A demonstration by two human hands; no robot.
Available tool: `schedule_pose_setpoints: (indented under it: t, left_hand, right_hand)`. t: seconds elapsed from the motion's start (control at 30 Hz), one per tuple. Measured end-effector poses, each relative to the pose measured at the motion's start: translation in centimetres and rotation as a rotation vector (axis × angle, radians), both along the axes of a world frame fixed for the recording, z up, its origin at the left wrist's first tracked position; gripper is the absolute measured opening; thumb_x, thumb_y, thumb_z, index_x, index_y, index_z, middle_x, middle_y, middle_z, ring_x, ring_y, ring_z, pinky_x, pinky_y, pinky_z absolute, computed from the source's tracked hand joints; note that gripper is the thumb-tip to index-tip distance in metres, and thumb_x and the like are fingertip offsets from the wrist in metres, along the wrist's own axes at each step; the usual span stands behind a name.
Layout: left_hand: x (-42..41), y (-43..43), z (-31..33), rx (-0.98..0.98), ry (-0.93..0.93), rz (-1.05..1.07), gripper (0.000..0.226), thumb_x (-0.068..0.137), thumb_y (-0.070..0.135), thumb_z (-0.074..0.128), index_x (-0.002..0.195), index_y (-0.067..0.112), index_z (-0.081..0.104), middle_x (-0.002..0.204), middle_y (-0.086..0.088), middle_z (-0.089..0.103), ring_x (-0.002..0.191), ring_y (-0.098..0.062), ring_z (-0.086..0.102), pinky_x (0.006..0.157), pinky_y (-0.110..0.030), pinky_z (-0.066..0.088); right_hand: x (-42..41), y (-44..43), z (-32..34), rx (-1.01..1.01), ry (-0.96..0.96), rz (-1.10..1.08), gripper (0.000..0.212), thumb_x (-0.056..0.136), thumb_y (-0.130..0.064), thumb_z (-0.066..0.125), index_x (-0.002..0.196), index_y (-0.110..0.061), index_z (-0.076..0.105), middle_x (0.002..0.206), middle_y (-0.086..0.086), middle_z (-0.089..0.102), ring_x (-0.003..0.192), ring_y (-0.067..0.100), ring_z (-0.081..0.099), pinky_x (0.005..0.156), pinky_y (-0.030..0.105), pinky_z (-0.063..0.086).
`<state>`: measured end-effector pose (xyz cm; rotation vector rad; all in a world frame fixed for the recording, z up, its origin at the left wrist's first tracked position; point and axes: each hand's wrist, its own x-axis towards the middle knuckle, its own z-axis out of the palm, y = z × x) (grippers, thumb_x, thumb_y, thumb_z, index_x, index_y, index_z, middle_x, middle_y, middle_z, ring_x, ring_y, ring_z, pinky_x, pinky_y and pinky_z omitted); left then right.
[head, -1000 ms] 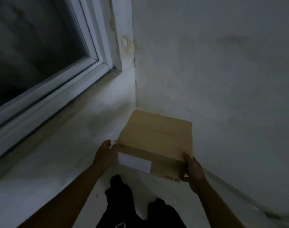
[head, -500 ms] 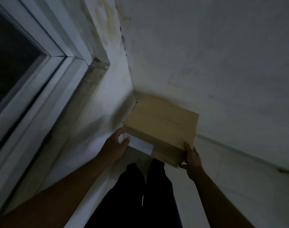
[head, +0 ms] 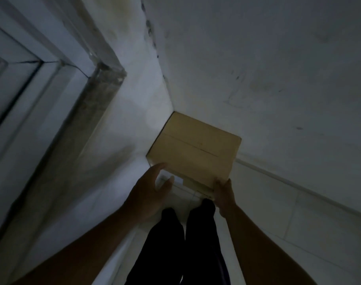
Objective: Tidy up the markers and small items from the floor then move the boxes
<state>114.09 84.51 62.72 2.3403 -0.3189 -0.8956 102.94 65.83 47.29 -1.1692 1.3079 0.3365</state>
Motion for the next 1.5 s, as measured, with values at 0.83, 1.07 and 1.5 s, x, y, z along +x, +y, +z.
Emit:
schedule_pose_setpoints:
  t: [0.83,1.07,1.5]
  left_hand:
    - [-2.0,-0.3,-0.4,-0.033,-0.123,-0.102,0.059,0.084,0.067,0.043,0.135,0.038,0.038,0.140,0.019,0.042,0.121,0.011,0.031,0.098,-0.020,0.029]
    - [-2.4,-0.6,0.0,-0.027,-0.127,-0.096,0.066,0.080,0.064,0.044,0.136,0.030,0.042,0.130,0.025,0.039,0.117,0.011,0.032,0.091,-0.008,0.026]
    - [-3.1,-1.3,0.7,-0.021,-0.149,-0.098,0.072,0.079,0.065,0.041,0.138,0.024,0.042,0.143,0.005,0.045,0.124,-0.001,0.039,0.101,-0.026,0.034]
  right_hand:
    - [1.1,-1.4,-3.3,0.257,0.273,-0.323,0.035,0.093,-0.001,0.052,0.127,-0.003,0.048,0.116,0.024,0.054,0.097,0.041,0.059,0.088,0.049,0.055]
    - [1.0,-0.5,-3.7,0.118,0.196,-0.421,0.029,0.093,-0.006,0.050,0.120,-0.004,0.060,0.079,0.010,0.054,0.068,0.036,0.064,0.070,0.051,0.060]
    - [-1.4,-2.9,-1.0,0.048,0.181,0.113,0.071,0.091,-0.036,0.057,0.148,-0.010,0.025,0.140,0.015,0.044,0.117,0.035,0.054,0.085,0.039,0.052]
